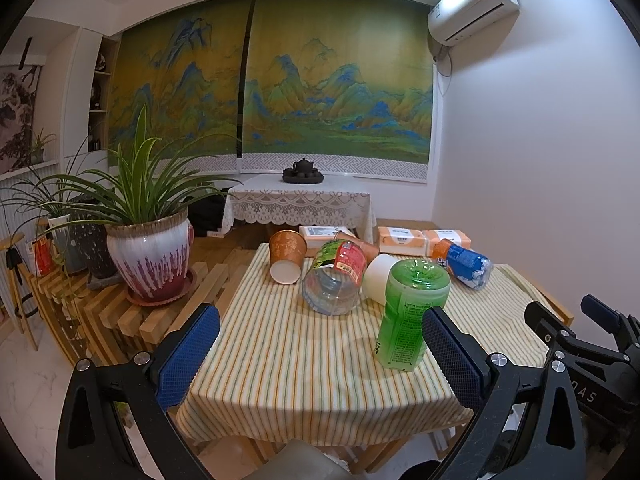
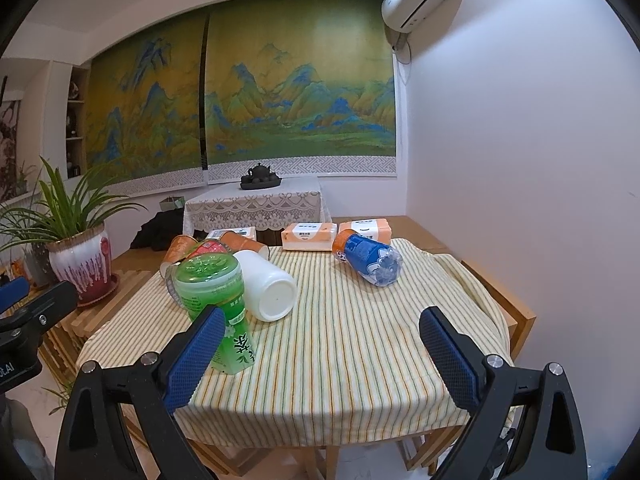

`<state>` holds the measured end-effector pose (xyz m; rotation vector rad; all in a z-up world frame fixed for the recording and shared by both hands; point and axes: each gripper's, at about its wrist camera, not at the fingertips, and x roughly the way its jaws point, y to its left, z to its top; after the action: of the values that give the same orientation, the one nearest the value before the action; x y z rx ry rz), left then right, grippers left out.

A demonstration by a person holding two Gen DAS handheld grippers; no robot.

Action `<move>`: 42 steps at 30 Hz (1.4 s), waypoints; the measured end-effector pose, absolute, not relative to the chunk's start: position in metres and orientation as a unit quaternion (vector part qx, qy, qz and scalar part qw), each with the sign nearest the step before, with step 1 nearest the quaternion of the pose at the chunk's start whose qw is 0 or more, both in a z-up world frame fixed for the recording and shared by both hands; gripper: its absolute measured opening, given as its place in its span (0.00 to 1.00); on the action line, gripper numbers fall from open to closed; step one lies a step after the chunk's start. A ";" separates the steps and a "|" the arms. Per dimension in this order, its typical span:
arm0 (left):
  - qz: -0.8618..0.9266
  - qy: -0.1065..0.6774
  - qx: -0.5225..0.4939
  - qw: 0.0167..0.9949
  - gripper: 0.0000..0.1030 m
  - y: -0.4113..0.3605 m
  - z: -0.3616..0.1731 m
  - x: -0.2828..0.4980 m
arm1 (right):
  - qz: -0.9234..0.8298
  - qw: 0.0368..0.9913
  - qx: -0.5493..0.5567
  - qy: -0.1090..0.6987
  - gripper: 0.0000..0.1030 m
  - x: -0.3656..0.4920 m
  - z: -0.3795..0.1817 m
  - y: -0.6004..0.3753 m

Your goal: Flip cup upside down

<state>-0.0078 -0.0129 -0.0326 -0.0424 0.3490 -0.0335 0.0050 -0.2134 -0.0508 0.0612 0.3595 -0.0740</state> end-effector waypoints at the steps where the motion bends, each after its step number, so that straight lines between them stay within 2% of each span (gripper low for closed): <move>1: -0.017 0.173 -0.021 0.984 0.99 -0.013 -0.032 -0.008 | -0.037 0.983 0.031 0.179 0.93 0.005 -0.051 -0.214; 42: -0.019 0.175 -0.019 0.984 0.99 -0.015 -0.031 -0.007 | -0.037 0.981 0.038 0.186 0.93 0.006 -0.054 -0.216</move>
<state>-0.0067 -0.0148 -0.0314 -0.0377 0.3524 -0.0392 0.0062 -0.2157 -0.0541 0.0757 0.3751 -0.0746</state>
